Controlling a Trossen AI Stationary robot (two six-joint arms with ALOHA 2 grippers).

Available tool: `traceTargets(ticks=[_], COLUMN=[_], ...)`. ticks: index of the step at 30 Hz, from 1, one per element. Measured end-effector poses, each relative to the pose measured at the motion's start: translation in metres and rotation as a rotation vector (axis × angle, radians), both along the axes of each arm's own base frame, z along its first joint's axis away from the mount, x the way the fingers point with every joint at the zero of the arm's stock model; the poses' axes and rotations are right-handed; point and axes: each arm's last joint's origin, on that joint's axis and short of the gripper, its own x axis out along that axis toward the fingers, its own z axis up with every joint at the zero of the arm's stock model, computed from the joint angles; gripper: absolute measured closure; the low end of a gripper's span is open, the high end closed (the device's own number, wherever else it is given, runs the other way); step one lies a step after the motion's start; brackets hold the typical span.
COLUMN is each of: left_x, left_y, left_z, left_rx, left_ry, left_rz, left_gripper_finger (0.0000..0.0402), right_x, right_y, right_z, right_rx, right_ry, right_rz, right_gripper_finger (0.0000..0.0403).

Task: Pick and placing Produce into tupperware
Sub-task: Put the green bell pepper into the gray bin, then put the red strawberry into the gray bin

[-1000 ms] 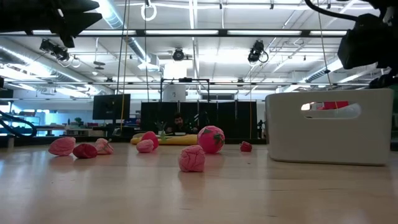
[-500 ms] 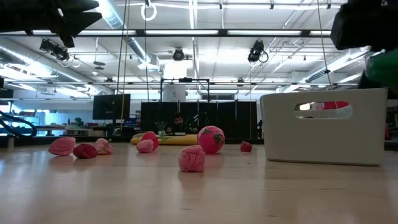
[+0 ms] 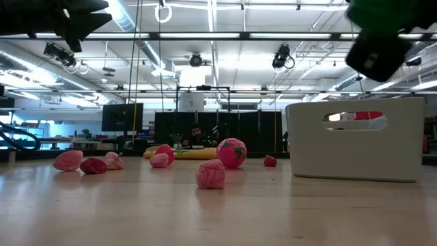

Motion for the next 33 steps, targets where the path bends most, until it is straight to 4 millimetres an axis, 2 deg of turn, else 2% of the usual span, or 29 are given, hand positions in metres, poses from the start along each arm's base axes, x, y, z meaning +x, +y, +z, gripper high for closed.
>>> traceTargets(ticks=[3,5,8,11,16,24,33], left_x=[-0.001,-0.001,-0.002,-0.002,-0.002,-0.002,-0.002], left_y=[0.000,0.000,0.000,0.000,0.000,0.000,0.000], left_z=[0.001,0.002,0.004,0.004,0.004,0.004,0.004], left_rx=[-0.002,-0.003,-0.007,-0.007,-0.007,-0.007,-0.007], left_ry=[-0.014,-0.024,-0.047,-0.051,-0.051,-0.051,-0.047], left_rz=[0.000,0.000,0.000,0.000,0.001,0.001,0.001], left_gripper_finger=[0.0230,0.0230,0.0230,0.0230,0.0230,0.0230,0.0230], right_x=[0.001,0.000,0.001,0.007,0.014,0.019,0.021], right_y=[-0.007,-0.014,-0.023,-0.027,-0.033,-0.051,-0.062], right_z=[-0.005,-0.012,-0.025,-0.037,-0.051,-0.052,-0.053], right_rx=[-0.213,-0.328,-0.412,-0.414,-0.388,-0.393,-0.372], right_ry=[-0.027,0.016,0.116,0.189,0.265,0.279,0.292], right_rz=[-0.104,-0.189,-0.238,-0.236,-0.102,-0.145,-0.180], right_gripper_finger=[0.0161,0.0160,0.0160,0.0160,0.0160,0.0145,0.0121])
